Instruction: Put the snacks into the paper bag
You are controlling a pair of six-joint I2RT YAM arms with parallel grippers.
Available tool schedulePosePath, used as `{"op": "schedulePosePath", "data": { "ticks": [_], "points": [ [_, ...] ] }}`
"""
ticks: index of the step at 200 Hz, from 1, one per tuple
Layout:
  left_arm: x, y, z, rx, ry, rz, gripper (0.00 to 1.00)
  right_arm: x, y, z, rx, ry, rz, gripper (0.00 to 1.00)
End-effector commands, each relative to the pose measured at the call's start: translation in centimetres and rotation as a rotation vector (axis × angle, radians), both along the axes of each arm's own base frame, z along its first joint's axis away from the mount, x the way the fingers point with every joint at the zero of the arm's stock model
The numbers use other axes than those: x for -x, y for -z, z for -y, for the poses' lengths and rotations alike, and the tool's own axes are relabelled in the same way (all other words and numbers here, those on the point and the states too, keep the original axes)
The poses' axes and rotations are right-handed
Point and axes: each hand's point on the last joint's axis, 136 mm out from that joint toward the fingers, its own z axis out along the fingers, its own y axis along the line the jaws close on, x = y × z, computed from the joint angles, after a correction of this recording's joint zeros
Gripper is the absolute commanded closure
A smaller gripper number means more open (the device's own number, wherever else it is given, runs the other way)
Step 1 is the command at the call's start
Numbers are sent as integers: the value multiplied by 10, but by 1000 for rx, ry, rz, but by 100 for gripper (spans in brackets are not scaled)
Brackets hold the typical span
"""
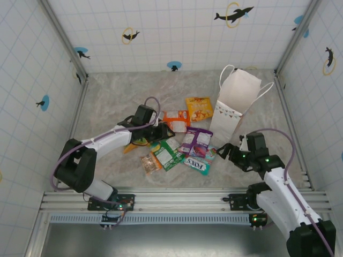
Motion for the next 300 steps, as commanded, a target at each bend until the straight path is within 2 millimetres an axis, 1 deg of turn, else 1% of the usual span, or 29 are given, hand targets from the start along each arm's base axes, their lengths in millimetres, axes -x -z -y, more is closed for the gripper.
{"op": "schedulePosePath", "data": {
  "ticks": [1,33,66,100,118,120,124,164,177,180,184,231,255,271,283,300],
  "points": [
    [3,-1,15,41,33,-22,48,0,-4,3,19,15,5,1],
    [7,8,27,38,72,-37,49,-1,-2,0,-9,17,12,1],
    [4,17,37,35,95,-47,49,-3,-4,-3,-21,10,21,1],
    [-1,20,55,64,123,-50,49,-4,-4,-3,-21,6,27,1],
    [2,31,58,56,132,-72,49,-5,-5,-4,-24,7,36,1],
    [-4,24,62,68,133,-54,49,-4,-5,-4,-24,6,35,1],
    [-7,22,65,73,136,-48,49,-5,-5,-4,-25,6,37,1],
    [-10,34,73,71,148,-64,49,-7,-6,-5,-29,7,46,1],
    [-8,37,75,75,157,-73,49,-7,-6,-5,-30,6,49,1],
    [-8,38,76,77,159,-74,49,-5,-8,-9,-54,-11,45,1],
    [-7,39,76,78,162,-78,50,-5,-8,-10,-58,-15,45,1],
    [3,48,82,89,206,-82,52,-6,-9,-10,-64,-11,57,1],
    [7,52,83,88,218,-91,61,-7,-10,-10,-64,-9,66,1],
    [7,51,83,89,221,-85,70,-8,-11,-9,-62,-5,74,1],
    [7,49,83,90,222,-75,80,-9,-12,-9,-61,-4,81,1],
    [6,46,82,90,223,-63,89,-10,-15,-9,-61,0,95,0]
  ]
}}
